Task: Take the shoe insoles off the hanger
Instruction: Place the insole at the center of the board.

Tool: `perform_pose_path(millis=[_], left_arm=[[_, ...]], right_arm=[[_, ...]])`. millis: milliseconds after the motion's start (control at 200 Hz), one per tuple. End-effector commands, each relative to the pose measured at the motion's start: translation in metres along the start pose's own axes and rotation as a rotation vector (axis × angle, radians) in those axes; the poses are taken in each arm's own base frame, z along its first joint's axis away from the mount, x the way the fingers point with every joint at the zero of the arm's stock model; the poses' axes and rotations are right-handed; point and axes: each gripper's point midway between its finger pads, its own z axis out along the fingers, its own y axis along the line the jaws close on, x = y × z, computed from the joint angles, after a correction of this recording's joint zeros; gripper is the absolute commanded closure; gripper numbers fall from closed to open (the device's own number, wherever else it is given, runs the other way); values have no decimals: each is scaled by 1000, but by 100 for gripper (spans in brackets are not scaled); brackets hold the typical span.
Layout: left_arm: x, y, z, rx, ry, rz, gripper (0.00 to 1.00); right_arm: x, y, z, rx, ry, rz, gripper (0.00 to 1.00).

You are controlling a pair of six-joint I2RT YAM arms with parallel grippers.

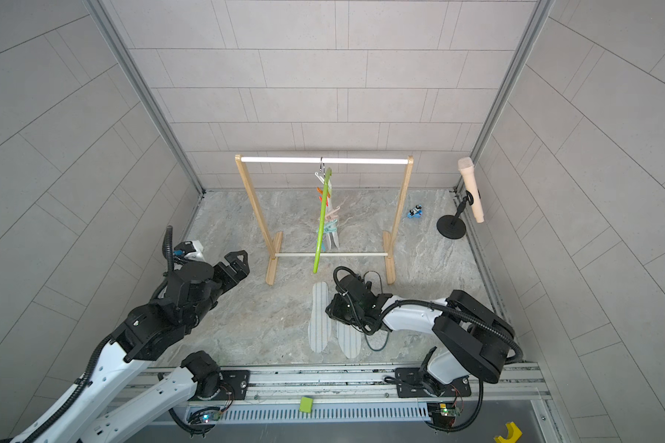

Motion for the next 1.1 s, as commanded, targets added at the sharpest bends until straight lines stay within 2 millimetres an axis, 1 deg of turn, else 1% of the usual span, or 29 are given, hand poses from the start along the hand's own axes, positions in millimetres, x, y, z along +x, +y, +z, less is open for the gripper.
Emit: perform_pose_path(millis=[0,140,220,230,245,385,520,620,725,776,796,906,961,1056,1091], left_arm=[[-2,4,2,-16,-20,-1,0],[-5,2,2,-9,-32,18,0],[-5,-2,4,10,-40,40,0],[-5,-3,4,17,-40,45,0],[-5,-6,5,28,-40,53,0],[0,-25,14,116,-38,142,0],[7,-46,25,206,-43,249,5],[10,-55,33,251,-68,308,7],[19,-60,46,289,-92,333,13],[21,-63,51,309,-109,342,14],[28,-63,59,304,-93,357,14],[42,-68,78,332,-92,397,14],[49,-73,86,360,-98,414,18],[58,-80,98,402,-113,448,31],[61,-82,102,408,-121,457,32]], right_arm=[[-6,3,-14,21,-41,-24,65],[-15,11,-35,33,-81,-69,61],[-19,4,-48,61,-97,-84,60],[-24,11,-52,50,-108,-88,60],[-26,13,-56,50,-115,-93,60],[-44,7,-90,74,-167,-111,57],[-67,2,-131,87,-243,-115,54],[-85,0,-159,72,-309,-97,51],[-99,1,-180,48,-339,-63,49],[-105,7,-187,35,-351,-59,49],[-107,9,-190,30,-354,-59,48],[-118,24,-198,12,-367,-65,48],[-124,31,-199,5,-368,-65,48],[-133,44,-198,-8,-362,-63,49],[-137,47,-198,-10,-361,-63,49]])
